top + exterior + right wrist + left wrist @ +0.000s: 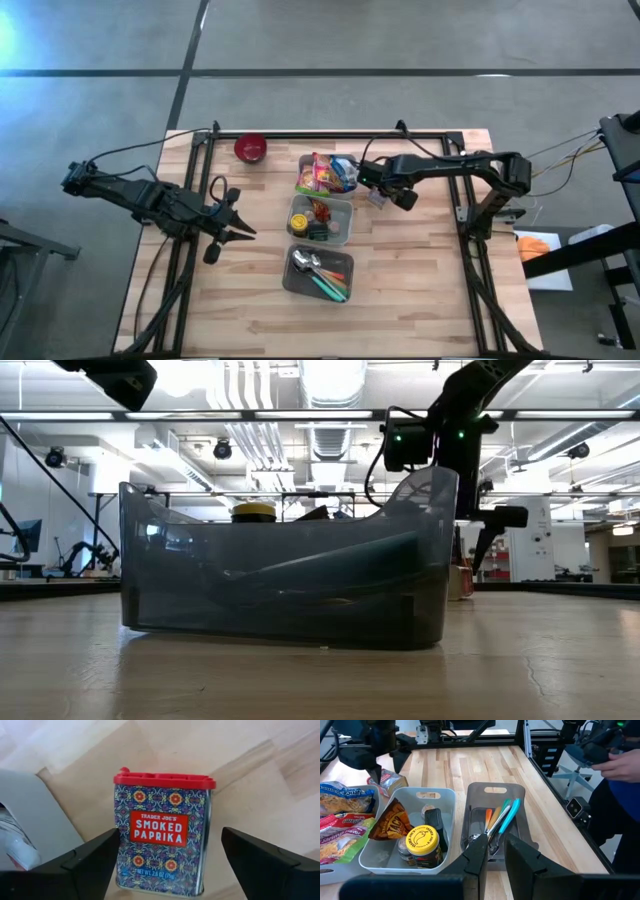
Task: Pick & Place Food Item
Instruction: Put the red seasoning can into the bottom gray bin
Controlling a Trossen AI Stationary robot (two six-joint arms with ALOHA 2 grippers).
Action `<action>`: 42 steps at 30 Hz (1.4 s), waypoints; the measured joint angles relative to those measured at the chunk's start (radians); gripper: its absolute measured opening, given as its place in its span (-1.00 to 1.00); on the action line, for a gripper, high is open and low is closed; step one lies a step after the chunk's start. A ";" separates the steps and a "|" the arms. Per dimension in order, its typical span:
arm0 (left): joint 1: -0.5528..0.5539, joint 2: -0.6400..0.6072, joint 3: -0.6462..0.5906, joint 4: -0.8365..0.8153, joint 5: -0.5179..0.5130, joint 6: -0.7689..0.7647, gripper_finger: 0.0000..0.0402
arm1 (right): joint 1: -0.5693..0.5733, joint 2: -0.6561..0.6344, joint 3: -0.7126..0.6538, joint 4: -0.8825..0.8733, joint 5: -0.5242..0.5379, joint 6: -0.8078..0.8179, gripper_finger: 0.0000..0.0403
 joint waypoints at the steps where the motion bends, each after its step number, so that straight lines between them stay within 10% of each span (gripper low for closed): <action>1: 0.000 0.000 0.000 0.000 0.000 0.000 -0.67 | 0.000 0.000 -0.002 0.004 0.009 0.000 0.68; 42: 0.000 0.000 0.000 0.000 0.000 0.000 -0.67 | -0.089 0.001 -0.094 0.150 0.013 0.005 0.96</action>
